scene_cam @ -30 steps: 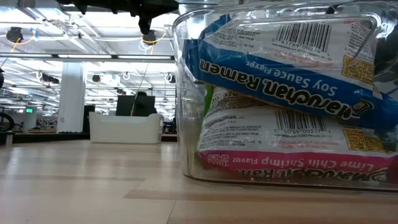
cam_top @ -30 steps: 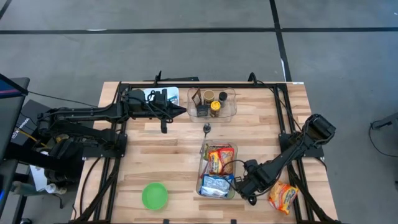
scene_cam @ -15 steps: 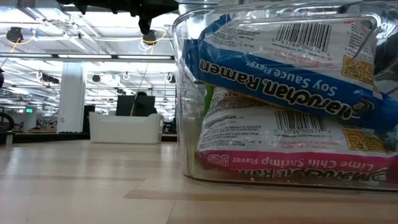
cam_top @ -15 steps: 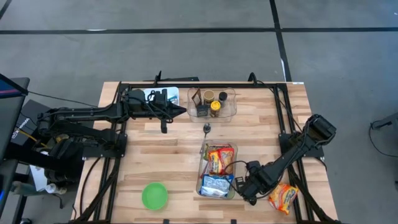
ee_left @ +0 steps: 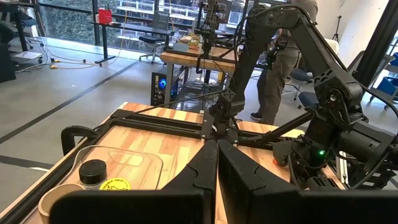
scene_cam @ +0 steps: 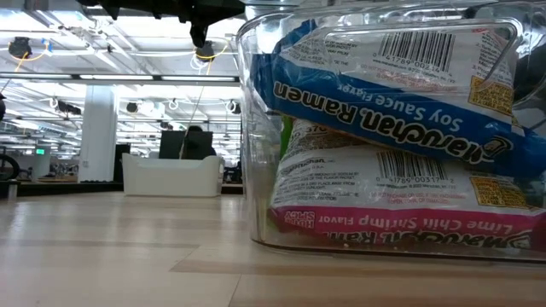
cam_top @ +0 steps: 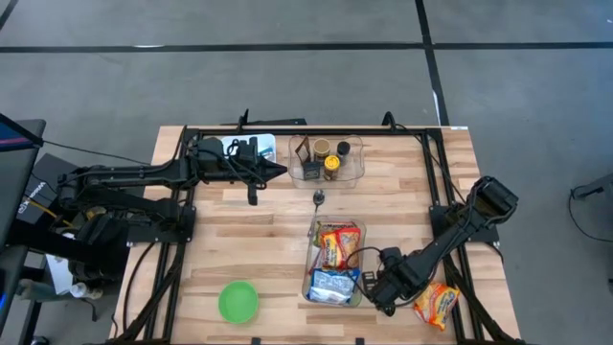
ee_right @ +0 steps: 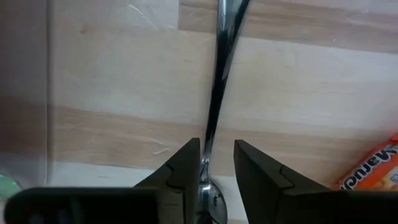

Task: Pick & Place Food Item
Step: Put the bottom black spoon into the white bin

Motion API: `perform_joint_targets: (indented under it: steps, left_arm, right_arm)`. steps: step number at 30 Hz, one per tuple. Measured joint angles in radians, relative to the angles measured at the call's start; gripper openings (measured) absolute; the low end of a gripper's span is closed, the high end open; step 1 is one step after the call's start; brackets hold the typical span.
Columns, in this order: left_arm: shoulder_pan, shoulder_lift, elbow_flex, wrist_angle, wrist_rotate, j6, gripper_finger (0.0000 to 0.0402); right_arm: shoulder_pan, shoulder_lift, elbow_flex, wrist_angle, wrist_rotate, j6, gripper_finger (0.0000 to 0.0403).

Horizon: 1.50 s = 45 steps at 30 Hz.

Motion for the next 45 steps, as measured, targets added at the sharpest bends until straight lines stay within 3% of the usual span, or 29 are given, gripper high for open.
perform_joint_targets:
  steps: [45]
  left_arm:
    - [0.0,0.0,0.0,0.0,0.0,-0.002,0.0008]
  right_arm:
    - [0.066,0.007,-0.001,0.018,0.126,0.109,0.0093]
